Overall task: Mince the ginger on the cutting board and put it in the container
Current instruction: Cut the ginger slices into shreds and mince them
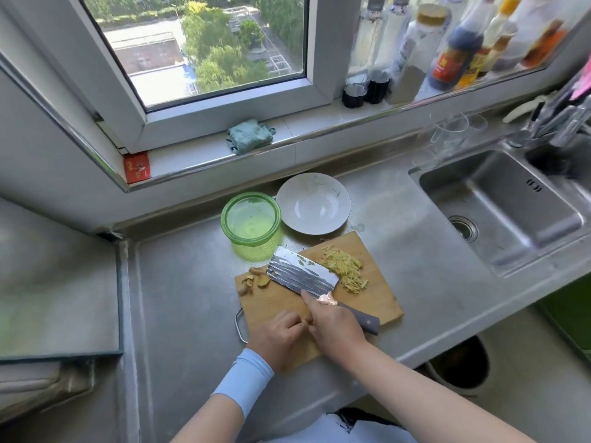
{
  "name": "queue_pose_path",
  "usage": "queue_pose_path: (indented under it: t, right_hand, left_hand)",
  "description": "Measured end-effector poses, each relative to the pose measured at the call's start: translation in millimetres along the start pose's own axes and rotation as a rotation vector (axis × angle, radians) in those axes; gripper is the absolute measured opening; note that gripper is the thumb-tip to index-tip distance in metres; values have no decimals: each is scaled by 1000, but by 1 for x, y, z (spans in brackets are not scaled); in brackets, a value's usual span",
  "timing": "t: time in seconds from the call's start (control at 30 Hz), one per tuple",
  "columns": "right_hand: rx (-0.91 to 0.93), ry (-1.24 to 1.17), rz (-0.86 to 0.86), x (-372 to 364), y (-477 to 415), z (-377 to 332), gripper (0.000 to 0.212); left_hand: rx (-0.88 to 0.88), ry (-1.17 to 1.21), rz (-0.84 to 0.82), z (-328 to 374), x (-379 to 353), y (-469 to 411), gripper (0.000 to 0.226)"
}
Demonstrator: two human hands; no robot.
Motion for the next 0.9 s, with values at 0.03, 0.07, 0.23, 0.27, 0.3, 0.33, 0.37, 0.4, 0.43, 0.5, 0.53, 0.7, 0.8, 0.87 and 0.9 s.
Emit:
queue_pose_path:
  t: [0.03,0.07,0.23,0.27,0.3,0.33,0.37,0.4,0.43,0.5,0.53,0.7,0.8,0.87,0.9]
  right_hand:
    - [-24,-18,-7,-1,2,0,73]
    - [-42,-42,-11,2,3,-1,71]
    - [-186,40,137,30,8,16,56]
    - [-244,94,137,31,9,24,55]
    - [-285,130,128,29,10,31,56]
    - [-295,141,120,26,11,34,59]
    - [-275,144,115,22,12,33,62]
    - [-247,159,113,20,11,31,65]
    - [-227,181,103,18,10,29,68]
    - [-245,196,104,21,12,30,71]
    - [-255,184,119,24,14,31,72]
    - [-293,7,180,44,40,33,68]
    - [-352,-191,282,58,56,44,47]
    - [-348,-232,257,56,64,44,40]
    - [-329,-225,223,51,67,42,38]
  left_hand:
    - [3,-7,16,0,-2,1,20]
    - [4,-17,32,0,-2,1,22]
    - [-50,-68,91,3,2,0,22]
    - [-66,-79,99,4,2,0,22]
    - [-77,-81,104,4,0,1,22]
    - [-83,-75,108,4,-2,1,21]
    - [-81,-67,108,3,-4,2,21]
    - [-71,-64,111,2,-5,3,22]
    - [-53,-61,112,1,-5,3,23]
    - [-22,-52,117,1,-3,3,26]
    - [-16,-51,123,1,-1,3,25]
    - [-2,-36,123,-1,0,4,26]
    - [-22,-55,95,2,5,1,34]
    - [-34,-67,75,3,7,0,32]
    - [-37,-68,67,3,6,1,32]
Point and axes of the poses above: each hand's wrist, its own y-axis away from the middle knuckle, its own x-axis out of the back of the hand, z = x × y, the point moved 9 cm from there along -y, towards the middle knuckle, and after that the axes turned 3 degrees about -x, right-handed, at the moved point
